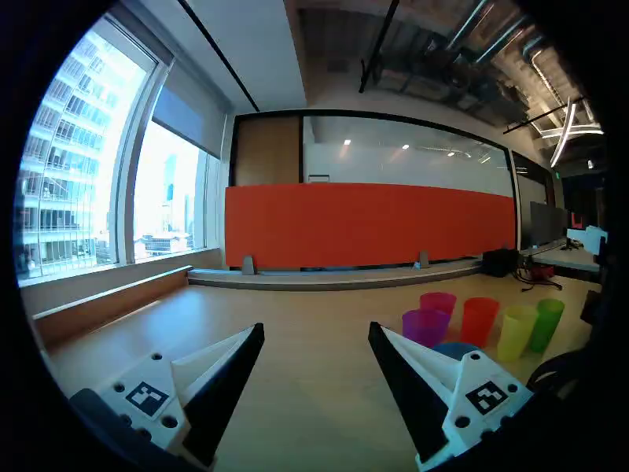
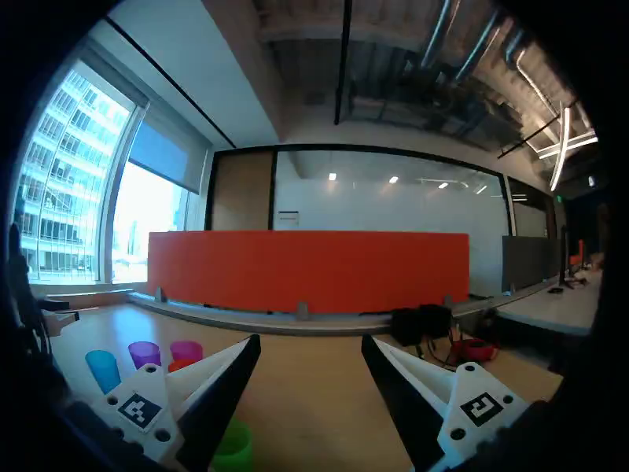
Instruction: Pour water
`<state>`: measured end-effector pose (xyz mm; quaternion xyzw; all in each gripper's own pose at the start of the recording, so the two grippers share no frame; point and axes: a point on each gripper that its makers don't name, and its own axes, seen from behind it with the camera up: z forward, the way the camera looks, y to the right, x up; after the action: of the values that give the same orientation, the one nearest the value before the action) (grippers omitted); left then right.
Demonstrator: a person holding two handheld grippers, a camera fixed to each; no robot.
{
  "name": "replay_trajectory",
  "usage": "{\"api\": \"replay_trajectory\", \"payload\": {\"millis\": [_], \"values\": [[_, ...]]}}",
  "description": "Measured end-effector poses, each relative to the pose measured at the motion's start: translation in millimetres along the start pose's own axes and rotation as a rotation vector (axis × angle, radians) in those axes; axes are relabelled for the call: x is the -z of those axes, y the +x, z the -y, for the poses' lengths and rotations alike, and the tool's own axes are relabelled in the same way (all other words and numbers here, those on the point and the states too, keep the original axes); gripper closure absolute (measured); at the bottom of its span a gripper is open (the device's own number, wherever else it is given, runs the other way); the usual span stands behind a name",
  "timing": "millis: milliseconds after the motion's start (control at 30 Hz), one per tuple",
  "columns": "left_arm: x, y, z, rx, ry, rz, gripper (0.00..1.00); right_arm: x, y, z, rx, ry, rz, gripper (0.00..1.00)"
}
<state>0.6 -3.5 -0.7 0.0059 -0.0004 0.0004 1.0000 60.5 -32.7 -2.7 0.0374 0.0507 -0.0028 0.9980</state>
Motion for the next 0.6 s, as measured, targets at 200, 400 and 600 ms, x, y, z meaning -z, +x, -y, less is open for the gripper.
{"api": "replay_trajectory", "payload": {"millis": [200,400,600], "values": [[-0.3,0.0,0.0,0.0,0.0,0.0,0.02,-1.7,-9.3,0.1,-0.017,-0.012,-0.003,0.01],[0.0,0.1,-0.3,0.0,0.0,0.0,0.01,-1.8,-15.7,-3.0,-0.04,-0.019,-0.009,0.01],[-0.4,0.4,0.0,0.0,0.0,0.0,0.01,-1.1,-27.8,-10.8,-0.048,-0.025,0.012,0.01]]}}
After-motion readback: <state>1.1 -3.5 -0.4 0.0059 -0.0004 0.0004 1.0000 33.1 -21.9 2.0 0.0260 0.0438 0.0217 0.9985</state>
